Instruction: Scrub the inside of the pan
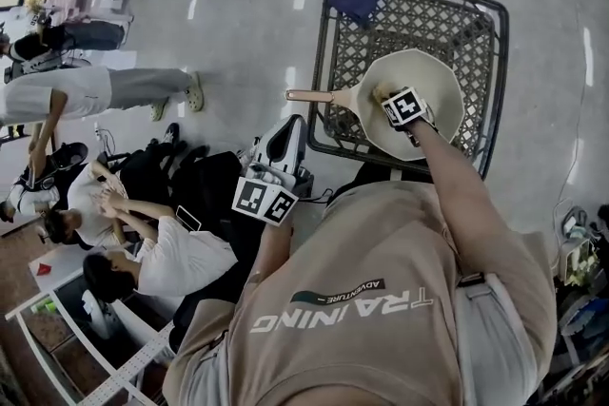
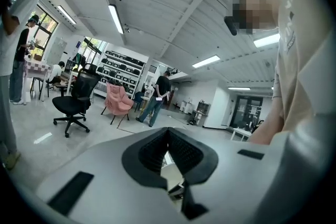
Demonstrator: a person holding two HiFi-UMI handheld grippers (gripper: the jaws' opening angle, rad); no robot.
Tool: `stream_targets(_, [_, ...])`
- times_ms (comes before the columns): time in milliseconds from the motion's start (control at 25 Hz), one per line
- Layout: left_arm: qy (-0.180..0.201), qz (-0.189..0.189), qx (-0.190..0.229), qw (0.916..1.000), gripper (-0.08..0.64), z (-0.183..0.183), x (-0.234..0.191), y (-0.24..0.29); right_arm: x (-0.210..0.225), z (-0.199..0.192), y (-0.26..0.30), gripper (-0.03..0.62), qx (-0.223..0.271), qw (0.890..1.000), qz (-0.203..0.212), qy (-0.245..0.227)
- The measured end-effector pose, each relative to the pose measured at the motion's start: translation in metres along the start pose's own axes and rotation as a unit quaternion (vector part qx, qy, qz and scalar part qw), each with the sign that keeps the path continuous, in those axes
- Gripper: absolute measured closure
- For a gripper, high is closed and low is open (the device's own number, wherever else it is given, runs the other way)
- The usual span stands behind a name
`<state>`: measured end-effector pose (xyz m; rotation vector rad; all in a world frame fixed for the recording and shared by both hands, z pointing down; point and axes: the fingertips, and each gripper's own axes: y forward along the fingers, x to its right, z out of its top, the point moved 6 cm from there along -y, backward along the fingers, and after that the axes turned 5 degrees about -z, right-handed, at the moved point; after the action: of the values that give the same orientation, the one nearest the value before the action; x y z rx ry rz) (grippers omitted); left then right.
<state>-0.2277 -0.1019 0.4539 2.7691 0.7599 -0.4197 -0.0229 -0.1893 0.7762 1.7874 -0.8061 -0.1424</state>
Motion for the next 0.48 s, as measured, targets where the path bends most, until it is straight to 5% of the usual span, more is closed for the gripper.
stream_targets(320, [-0.004,0.014,-0.005,0.9999,0.542,0.002,-0.005,0.000,0.013,0.009,0.009,0.502,-0.007,1.000,-0.015,0.023])
stream_targets(480, [0.003,-0.002,-0.003,1.0000,0.542,0.001,0.000,0.009,0.047,0.004,-0.008,0.502,-0.046,0.992,-0.116,0.035])
